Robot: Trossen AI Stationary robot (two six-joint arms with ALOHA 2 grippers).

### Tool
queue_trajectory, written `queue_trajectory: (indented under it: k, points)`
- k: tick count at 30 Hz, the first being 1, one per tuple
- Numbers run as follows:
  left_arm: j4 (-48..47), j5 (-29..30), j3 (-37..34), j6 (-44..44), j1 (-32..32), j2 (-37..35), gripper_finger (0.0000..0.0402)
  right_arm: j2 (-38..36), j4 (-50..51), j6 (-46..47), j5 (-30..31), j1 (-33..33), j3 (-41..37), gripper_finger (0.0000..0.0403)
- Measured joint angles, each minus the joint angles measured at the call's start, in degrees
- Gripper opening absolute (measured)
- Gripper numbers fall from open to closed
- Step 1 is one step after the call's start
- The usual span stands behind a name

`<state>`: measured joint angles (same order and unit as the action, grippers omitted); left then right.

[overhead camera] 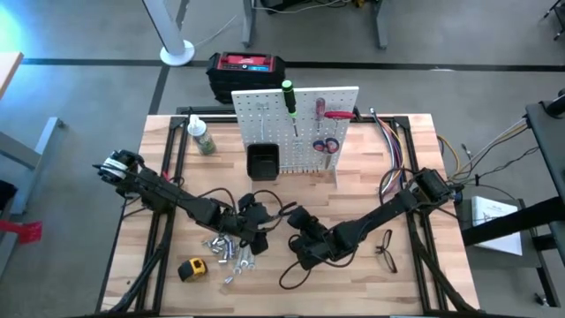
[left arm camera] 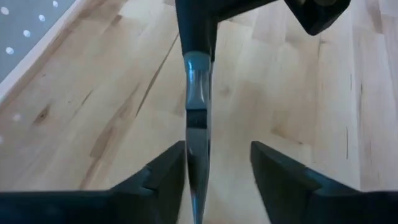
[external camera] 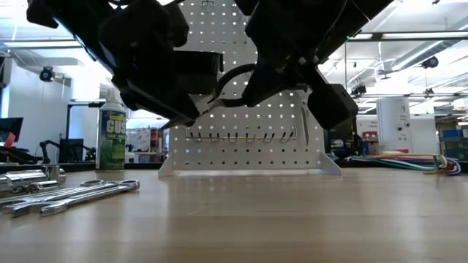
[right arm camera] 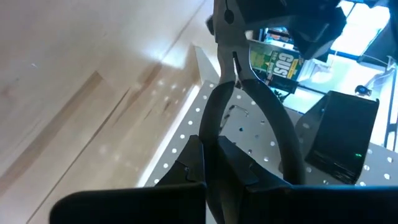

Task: Hang tools onto peg board
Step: Hang the black pliers on the pegboard

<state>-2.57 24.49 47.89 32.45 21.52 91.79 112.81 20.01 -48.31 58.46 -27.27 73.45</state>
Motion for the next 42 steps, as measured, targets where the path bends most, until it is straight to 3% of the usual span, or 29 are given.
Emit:
queue_trajectory:
  k: [7,12,19,22,26,29,31,33,36,38,42]
  points:
    - [1.48,0.39,-0.5,-0.38,-0.37,0.0,0.0021,0.0,0.18,0.09,0.29,-0.02,0.0,0.0]
    - [2.08,5.39,-0.58,-0.69,-0.3,0.0,0.0027,-0.33,1.18,7.1,0.65,0.39,0.0,0.001]
    - [2.91,8.74,-0.58,-1.94,-0.44,-0.02,0.0021,-6.4,9.28,28.24,-2.25,1.65,-0.28,0.007]
    - [3.08,10.98,-0.58,-1.94,-0.42,-0.02,0.0021,-11.04,15.2,41.37,-7.29,3.35,-1.13,0.0092]
    - [3.7,12.69,-0.73,-2.16,-0.38,-0.02,0.0021,-20.03,13.91,52.07,-13.25,4.89,-6.98,0.0111]
    - [5.68,13.31,-0.82,-3.83,-0.38,0.17,0.0021,-28.07,6.2,55.79,-13.97,5.05,-15.83,0.012]
    - [8.81,12.8,-1.1,-5.67,-0.38,0.6,0.0021,-33.86,-4.57,56.23,-15.19,5.07,-23.51,0.0125]
    - [15.47,9.75,-2.57,-8.65,-0.43,0.95,0.0021,-39.23,-18.76,55.75,-20.06,5.16,-31.87,0.0131]
    - [31.7,1.55,-6.17,-14.05,-1.0,1.44,0.0021,-45.12,-43.05,54.58,-32.16,5.64,-44.5,0.0142]
    - [40.1,-0.38,-8.58,-15.39,-1.39,1.52,0.0021,-47.39,-57.87,55.53,-37.93,5.96,-51.26,0.0151]
    - [45.47,1.29,-11.92,-15.43,-2.21,1.7,0.0021,-48.61,-73.42,57.72,-39.32,5.9,-59.09,0.0167]
